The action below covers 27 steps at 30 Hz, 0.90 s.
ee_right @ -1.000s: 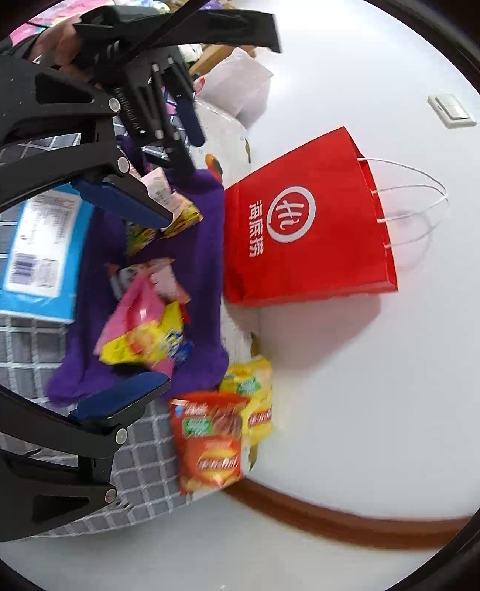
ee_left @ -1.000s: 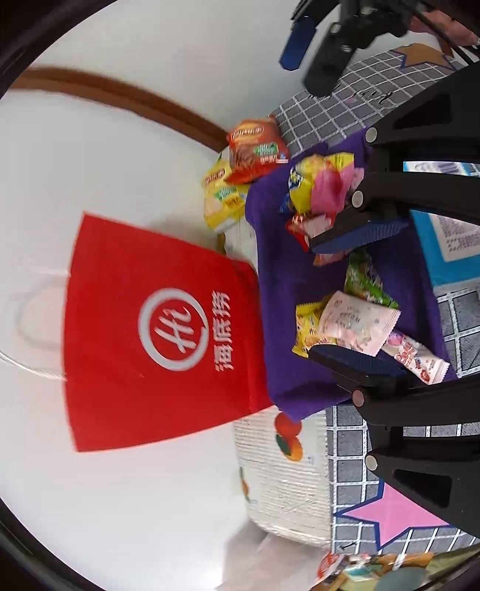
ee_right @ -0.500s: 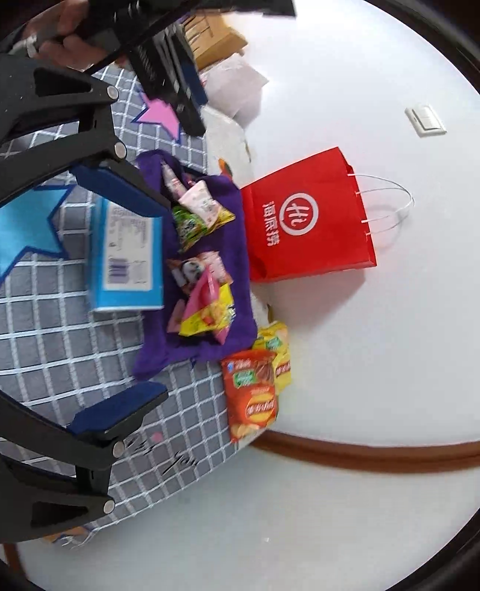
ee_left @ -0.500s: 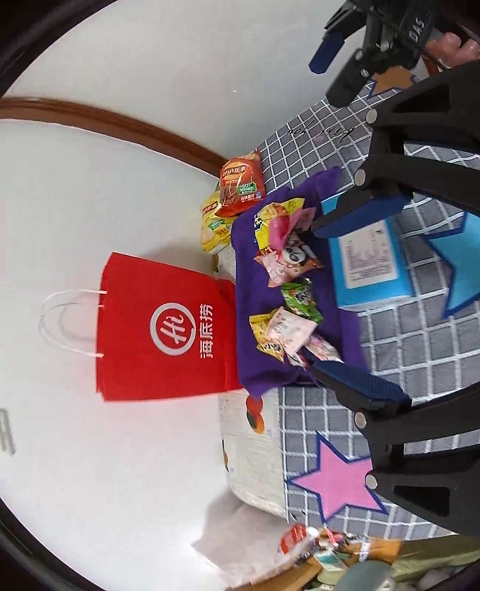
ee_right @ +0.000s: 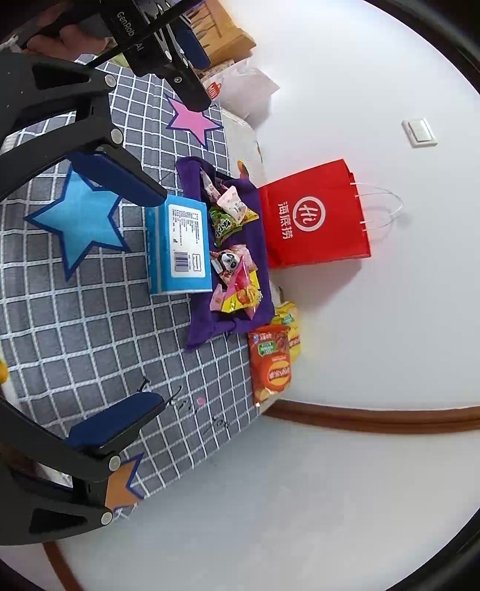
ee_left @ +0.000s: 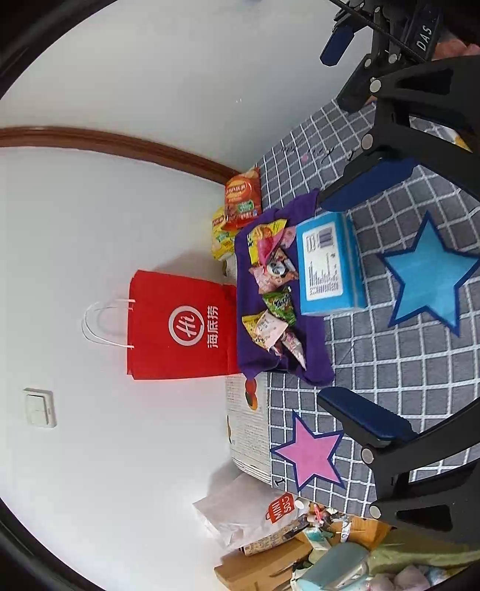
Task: Organize snacks
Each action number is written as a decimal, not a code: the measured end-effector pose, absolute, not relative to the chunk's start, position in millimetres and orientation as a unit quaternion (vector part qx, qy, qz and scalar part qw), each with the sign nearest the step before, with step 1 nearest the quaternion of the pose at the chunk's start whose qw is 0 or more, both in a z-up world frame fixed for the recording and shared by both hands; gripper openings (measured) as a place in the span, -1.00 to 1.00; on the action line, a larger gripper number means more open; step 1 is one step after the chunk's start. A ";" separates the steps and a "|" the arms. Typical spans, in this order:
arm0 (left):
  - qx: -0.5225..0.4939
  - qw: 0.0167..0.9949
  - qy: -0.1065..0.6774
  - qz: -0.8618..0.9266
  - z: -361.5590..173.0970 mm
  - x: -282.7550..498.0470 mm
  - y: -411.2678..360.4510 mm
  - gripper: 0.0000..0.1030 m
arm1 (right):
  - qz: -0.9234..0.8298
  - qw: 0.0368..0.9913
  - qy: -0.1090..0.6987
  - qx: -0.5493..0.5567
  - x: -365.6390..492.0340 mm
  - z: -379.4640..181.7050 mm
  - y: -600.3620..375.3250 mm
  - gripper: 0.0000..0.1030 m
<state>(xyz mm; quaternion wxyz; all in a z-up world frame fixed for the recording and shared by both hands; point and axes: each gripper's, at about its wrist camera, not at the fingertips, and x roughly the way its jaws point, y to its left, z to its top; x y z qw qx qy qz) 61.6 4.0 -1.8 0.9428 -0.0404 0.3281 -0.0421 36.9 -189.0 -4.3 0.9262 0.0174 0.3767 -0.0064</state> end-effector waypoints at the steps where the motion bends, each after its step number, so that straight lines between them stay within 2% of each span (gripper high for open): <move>1: -0.039 0.944 0.325 -0.042 -0.5 57.3 2.0 0.87 | -0.007 0.927 0.373 0.015 32.0 -1.8 -189.0 0.94; 27: -0.023 0.949 0.313 -0.038 15.3 22.7 -15.3 0.87 | -0.011 0.936 0.350 0.033 -7.1 10.2 -201.9 0.95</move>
